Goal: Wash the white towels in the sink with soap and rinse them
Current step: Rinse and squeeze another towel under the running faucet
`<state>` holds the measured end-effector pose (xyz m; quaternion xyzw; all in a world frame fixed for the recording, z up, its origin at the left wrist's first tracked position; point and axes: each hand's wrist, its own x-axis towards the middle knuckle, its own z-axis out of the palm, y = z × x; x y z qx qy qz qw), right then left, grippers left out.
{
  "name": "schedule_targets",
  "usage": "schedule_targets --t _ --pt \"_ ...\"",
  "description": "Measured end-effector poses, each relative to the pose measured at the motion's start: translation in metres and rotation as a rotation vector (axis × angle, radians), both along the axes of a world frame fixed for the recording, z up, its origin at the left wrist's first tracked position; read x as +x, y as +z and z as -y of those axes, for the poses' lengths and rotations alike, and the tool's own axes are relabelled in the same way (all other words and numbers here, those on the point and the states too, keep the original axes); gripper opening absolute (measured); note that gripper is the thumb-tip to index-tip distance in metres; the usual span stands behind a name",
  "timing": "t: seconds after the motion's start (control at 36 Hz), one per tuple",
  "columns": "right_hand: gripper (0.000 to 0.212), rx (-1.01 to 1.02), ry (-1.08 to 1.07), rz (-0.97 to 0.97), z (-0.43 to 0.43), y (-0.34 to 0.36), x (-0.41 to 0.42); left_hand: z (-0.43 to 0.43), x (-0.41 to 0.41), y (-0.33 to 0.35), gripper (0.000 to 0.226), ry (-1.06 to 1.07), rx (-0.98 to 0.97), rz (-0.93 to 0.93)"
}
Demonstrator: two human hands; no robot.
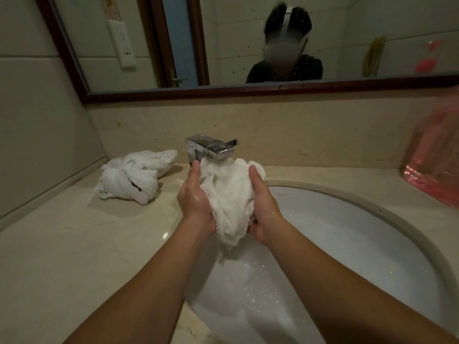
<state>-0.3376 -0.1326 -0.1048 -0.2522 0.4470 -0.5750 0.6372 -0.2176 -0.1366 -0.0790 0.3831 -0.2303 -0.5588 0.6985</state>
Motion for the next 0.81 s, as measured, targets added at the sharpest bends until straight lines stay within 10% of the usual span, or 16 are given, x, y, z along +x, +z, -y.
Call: schedule_targets --t 0.11,0.36,0.5,0.81 --pt "0.079 -0.003 -0.071 -0.012 -0.002 0.001 0.003 -0.003 0.0 0.002 0.048 0.057 0.024 0.018" --pt "0.101 0.061 -0.009 -0.095 -0.007 0.004 0.006 0.002 0.005 -0.003 0.091 0.002 -0.056 -0.089" --pt "0.046 0.0 -0.074 0.141 -0.01 0.017 -0.006 -0.006 0.003 0.006 0.073 -0.218 -0.107 -0.108" --pt "0.076 -0.055 -0.146 0.05 -0.003 0.023 -0.011 -0.013 -0.008 0.007 0.071 -0.469 -0.093 -0.085"
